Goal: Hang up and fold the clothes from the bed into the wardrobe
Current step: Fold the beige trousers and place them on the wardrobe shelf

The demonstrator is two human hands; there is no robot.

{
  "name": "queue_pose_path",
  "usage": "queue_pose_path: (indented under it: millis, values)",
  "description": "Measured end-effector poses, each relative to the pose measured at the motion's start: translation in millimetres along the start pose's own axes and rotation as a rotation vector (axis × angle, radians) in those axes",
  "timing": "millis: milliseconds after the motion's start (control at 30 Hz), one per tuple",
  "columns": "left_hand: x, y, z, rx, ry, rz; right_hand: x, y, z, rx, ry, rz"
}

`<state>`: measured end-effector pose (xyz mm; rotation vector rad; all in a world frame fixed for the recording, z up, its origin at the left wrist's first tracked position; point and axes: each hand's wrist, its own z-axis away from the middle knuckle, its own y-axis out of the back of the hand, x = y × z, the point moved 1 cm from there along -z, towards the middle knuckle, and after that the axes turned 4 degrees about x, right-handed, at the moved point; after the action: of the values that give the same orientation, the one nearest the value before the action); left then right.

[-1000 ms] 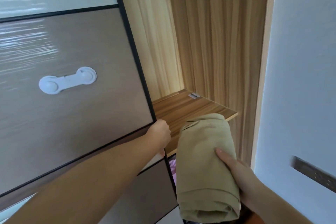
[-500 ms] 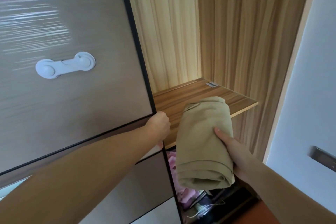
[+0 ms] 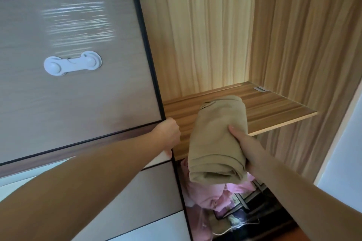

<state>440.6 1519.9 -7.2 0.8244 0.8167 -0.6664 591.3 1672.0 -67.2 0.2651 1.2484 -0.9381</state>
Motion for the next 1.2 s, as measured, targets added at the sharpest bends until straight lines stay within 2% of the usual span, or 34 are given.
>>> queue_pose_path:
  millis: [233,333,400,467,533,567,600,733,833,967,1067,1133,1200]
  values:
    - [6.7,-21.6,36.1,-0.081,0.110,0.081,-8.0,-11.2,1.6,-0.098,-0.013,-0.004]
    - [8.0,-18.2,46.0,-0.065,0.241,0.269,-17.1,-8.4,9.3,-0.114,-0.001,0.024]
    - [5.2,-6.0,45.1,-0.004,0.457,0.723,-23.4,-2.6,8.7,-0.140,0.012,0.036]
    - [1.1,11.5,40.9,0.122,0.629,1.519,-31.0,3.3,7.2,-0.153,0.018,0.060]
    - [1.6,38.3,34.9,0.181,0.680,2.367,-38.8,10.8,3.2,-0.186,0.016,0.082]
    - [3.8,50.9,30.8,0.195,0.657,2.629,-42.7,13.7,2.4,-0.217,0.008,0.098]
    - [6.6,61.6,24.7,0.222,0.659,2.770,-46.5,15.6,1.8,-0.263,-0.008,0.113]
    - [13.9,75.9,-0.4,0.408,0.751,2.969,-60.2,22.7,-6.1,-0.425,-0.091,0.170]
    - [13.1,70.9,-17.9,0.388,0.761,3.122,-72.6,25.8,-16.1,-0.480,-0.141,0.269]
    - [4.0,56.8,-57.3,0.405,0.870,3.209,-89.0,25.5,-48.1,-0.478,-0.165,0.369]
    - [-11.2,44.4,-96.4,0.488,0.957,3.288,-89.6,27.5,-81.5,-0.455,-0.194,0.227]
    - [-24.2,31.4,-128.6,0.576,1.112,3.329,-81.7,33.6,-110.2,-0.419,-0.217,0.012]
    - [-32.9,15.1,-165.8,0.647,1.289,3.383,-73.5,41.0,-145.9,-0.372,-0.229,-0.102]
